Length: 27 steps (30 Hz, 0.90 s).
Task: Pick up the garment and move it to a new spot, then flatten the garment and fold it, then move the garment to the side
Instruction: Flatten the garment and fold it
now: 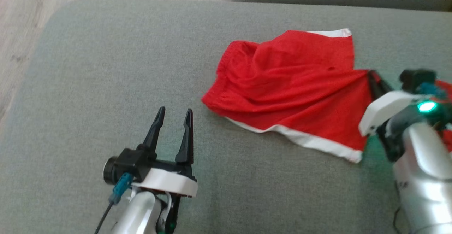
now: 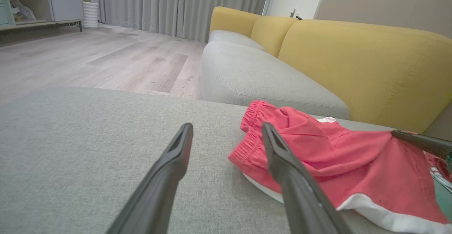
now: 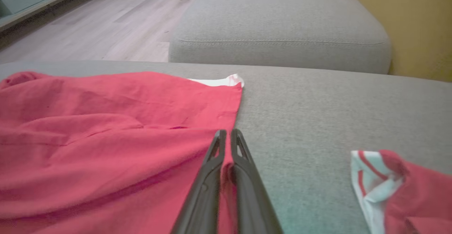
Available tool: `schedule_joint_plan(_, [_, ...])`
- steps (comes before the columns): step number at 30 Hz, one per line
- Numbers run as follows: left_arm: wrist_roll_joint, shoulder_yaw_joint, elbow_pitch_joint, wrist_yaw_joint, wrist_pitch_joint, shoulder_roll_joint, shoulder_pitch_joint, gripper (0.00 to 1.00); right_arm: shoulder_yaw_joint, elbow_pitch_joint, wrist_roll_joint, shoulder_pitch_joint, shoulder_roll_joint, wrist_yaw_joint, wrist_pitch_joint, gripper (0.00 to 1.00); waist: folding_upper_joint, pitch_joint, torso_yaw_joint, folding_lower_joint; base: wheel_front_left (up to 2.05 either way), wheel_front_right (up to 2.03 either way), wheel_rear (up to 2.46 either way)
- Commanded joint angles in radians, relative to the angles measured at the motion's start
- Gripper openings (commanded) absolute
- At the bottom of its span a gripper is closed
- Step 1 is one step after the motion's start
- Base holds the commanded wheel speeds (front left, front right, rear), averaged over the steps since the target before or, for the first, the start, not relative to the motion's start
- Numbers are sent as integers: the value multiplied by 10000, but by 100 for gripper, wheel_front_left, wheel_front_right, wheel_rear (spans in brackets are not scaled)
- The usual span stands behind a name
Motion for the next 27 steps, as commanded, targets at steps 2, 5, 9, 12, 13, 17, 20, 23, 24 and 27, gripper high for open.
schedule_joint_plan(2, [-83, 199, -352, 36, -93, 12, -494, 100, -83, 51, -212, -782, -206, -7, 100, 0, 0, 246, 86, 0, 0, 0, 0])
schedule_joint_plan(5, [-110, 168, -360, 45, -93, 12, -559, 100, -88, 378, -481, -1041, -293, -7, 166, 0, 0, 355, 113, 0, 0, 0, 0])
schedule_joint_plan(9, [-147, 145, -342, 79, -93, 12, -645, 100, -183, 708, -1028, -1415, -211, -7, -409, 100, 0, 426, 92, 0, 0, 0, 0])
schedule_joint_plan(12, [-145, 240, -301, 114, -93, 12, -648, 100, -500, 608, -1297, -1410, 101, -7, -1246, 100, 0, 314, -52, 0, 0, 0, 0])
schedule_joint_plan(13, [-134, 283, -291, 114, -93, 12, -637, 100, -674, 519, -1337, -1337, 237, -7, -1555, 100, 0, 253, -110, 0, 0, 0, 0])
schedule_joint_plan(17, [-41, 549, -278, 112, -93, 12, -493, 100, -1059, -62, -1285, -715, 789, -7, -2563, 100, 0, -93, -474, 0, 0, 0, 0])
schedule_joint_plan(20, [65, 716, -282, 68, -93, 12, -347, 100, -1044, -795, -1102, 106, 991, -7, -2885, 100, 0, -393, -784, 0, 0, 0, 0])
schedule_joint_plan(23, [142, 867, -271, 29, -93, 12, -194, 100, -717, -1609, -803, 1105, 1058, -7, -2991, 100, 0, -706, -1062, 0, 0, 0, 0])
schedule_joint_plan(24, [158, 903, -258, 16, -93, 12, -141, 100, -545, -1890, -588, 1442, 1063, -7, -3006, 100, 0, -816, -1134, 0, 0, 0, 0])
schedule_joint_plan(27, [172, 988, -236, 5, -93, 12, 6, 100, -219, -2706, 144, 2402, 1068, -7, -3026, 100, 0, -1056, -1309, 0, 0, 0, 0])
